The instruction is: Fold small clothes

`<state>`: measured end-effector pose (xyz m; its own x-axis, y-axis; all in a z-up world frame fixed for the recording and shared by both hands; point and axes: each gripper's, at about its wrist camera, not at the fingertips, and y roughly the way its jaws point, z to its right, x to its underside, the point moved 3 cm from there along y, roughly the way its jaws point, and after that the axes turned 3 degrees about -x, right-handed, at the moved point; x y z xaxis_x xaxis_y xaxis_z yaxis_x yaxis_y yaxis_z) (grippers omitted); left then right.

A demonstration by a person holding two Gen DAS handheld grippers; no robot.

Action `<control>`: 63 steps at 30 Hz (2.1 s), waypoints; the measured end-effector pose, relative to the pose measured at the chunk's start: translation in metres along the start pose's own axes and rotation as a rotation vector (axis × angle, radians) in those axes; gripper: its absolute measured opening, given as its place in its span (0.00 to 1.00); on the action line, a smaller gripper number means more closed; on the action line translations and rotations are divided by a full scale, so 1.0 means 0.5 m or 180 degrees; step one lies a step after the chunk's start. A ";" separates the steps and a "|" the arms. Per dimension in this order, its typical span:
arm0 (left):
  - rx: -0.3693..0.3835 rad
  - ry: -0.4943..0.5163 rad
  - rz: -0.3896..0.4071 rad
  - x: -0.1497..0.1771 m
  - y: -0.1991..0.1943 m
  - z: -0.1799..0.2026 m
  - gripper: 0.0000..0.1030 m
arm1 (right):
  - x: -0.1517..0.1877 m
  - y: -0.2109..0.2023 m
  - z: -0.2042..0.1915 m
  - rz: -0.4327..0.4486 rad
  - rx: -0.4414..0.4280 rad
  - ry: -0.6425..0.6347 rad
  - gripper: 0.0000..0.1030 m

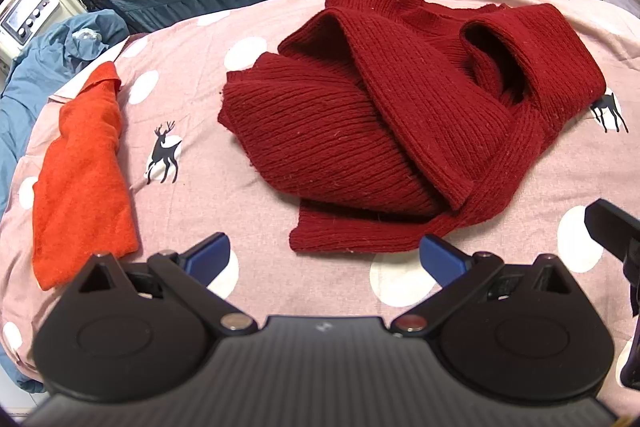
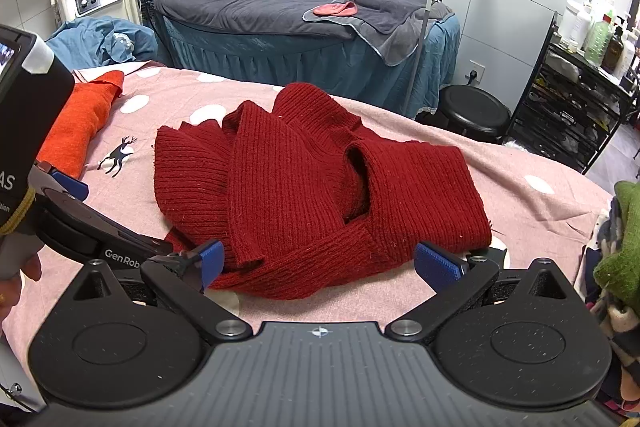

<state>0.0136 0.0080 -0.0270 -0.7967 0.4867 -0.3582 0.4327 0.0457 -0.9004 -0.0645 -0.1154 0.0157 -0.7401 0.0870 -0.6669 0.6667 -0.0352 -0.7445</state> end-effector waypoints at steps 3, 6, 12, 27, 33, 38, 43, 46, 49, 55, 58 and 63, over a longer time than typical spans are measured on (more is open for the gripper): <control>0.0003 0.0000 -0.0001 0.000 0.000 0.000 1.00 | 0.000 0.000 0.000 0.0001 -0.0002 0.0000 1.00; 0.0005 -0.0009 0.0002 0.000 -0.001 -0.001 1.00 | 0.001 -0.001 -0.002 0.0005 -0.0003 -0.0011 1.00; 0.0020 -0.0035 -0.0005 0.005 -0.001 -0.007 1.00 | 0.000 0.000 -0.008 0.0007 -0.0005 -0.0029 1.00; 0.0068 -0.0072 0.0002 0.005 0.001 -0.012 1.00 | -0.001 0.003 -0.013 -0.0001 -0.0007 -0.0040 1.00; 0.0109 -0.0068 0.0008 0.001 0.000 -0.005 1.00 | -0.002 0.004 -0.012 -0.0001 0.0008 -0.0038 1.00; 0.0121 -0.0064 -0.0007 0.001 0.001 -0.004 1.00 | -0.003 0.005 -0.011 -0.0007 0.0002 -0.0042 1.00; 0.0143 -0.0082 0.0003 0.000 0.002 -0.008 1.00 | -0.005 0.006 -0.009 -0.0012 0.0004 -0.0031 1.00; 0.0158 -0.0086 0.0020 0.000 0.001 -0.009 1.00 | -0.006 0.007 -0.008 -0.0014 0.0006 -0.0032 1.00; 0.0170 -0.0068 0.0039 -0.001 0.001 -0.007 1.00 | -0.006 0.007 -0.008 -0.0012 0.0003 -0.0032 1.00; 0.0238 -0.0103 0.0084 0.000 0.000 -0.008 1.00 | -0.006 0.007 -0.009 -0.0011 0.0005 -0.0029 1.00; 0.0245 -0.0098 0.0113 0.000 0.000 -0.006 1.00 | -0.007 0.008 -0.009 -0.0009 0.0007 -0.0022 1.00; 0.0241 -0.0089 0.0218 0.001 -0.005 -0.003 1.00 | -0.009 0.009 -0.005 -0.0004 0.0011 0.0010 1.00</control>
<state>0.0129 0.0092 -0.0246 -0.7782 0.4619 -0.4255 0.4544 -0.0534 -0.8892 -0.0580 -0.1132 0.0152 -0.7407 0.0901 -0.6657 0.6654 -0.0385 -0.7455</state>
